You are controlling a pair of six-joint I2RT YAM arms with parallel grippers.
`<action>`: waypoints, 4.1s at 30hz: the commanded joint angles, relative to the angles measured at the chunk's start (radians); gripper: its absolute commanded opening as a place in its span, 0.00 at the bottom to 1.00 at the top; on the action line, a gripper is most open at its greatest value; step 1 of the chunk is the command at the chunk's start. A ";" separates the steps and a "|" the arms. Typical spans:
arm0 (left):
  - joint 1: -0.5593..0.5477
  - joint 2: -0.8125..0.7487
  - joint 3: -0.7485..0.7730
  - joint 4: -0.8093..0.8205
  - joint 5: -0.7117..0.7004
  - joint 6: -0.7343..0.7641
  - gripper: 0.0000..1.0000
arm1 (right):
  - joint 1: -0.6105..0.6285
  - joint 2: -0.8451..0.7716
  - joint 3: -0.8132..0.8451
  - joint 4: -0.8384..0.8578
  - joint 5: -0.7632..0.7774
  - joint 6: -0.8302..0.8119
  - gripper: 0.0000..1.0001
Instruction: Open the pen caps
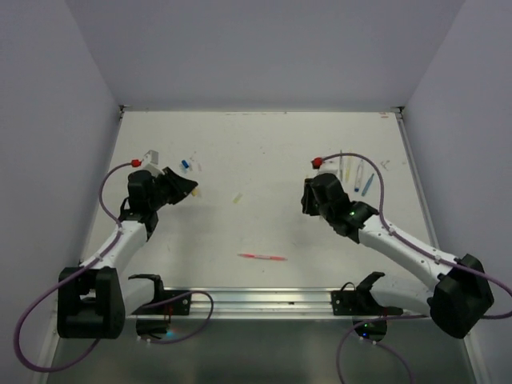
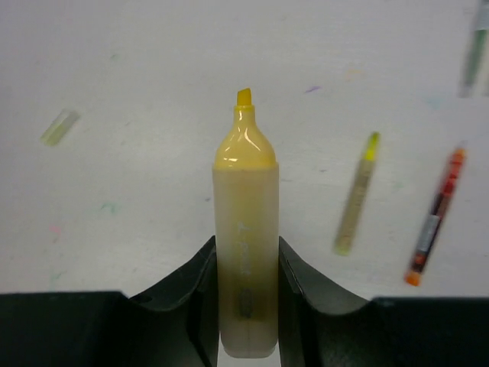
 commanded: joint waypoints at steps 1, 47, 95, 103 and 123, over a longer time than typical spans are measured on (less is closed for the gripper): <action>0.039 0.050 -0.016 -0.014 -0.059 0.095 0.00 | -0.148 -0.053 0.022 -0.149 0.113 0.009 0.00; 0.251 0.584 0.041 0.354 0.253 0.025 0.38 | -0.639 0.256 -0.078 0.031 -0.158 0.065 0.24; 0.146 -0.314 -0.215 -0.063 0.260 -0.023 0.52 | 0.134 0.218 0.130 -0.166 -0.229 -0.121 0.65; 0.014 -0.284 -0.243 0.011 0.181 -0.069 0.52 | 0.188 0.261 0.159 -0.246 -0.232 -0.207 0.75; -0.007 -0.348 -0.278 -0.001 0.192 -0.069 0.52 | 0.310 0.440 0.183 -0.222 -0.313 -0.219 0.71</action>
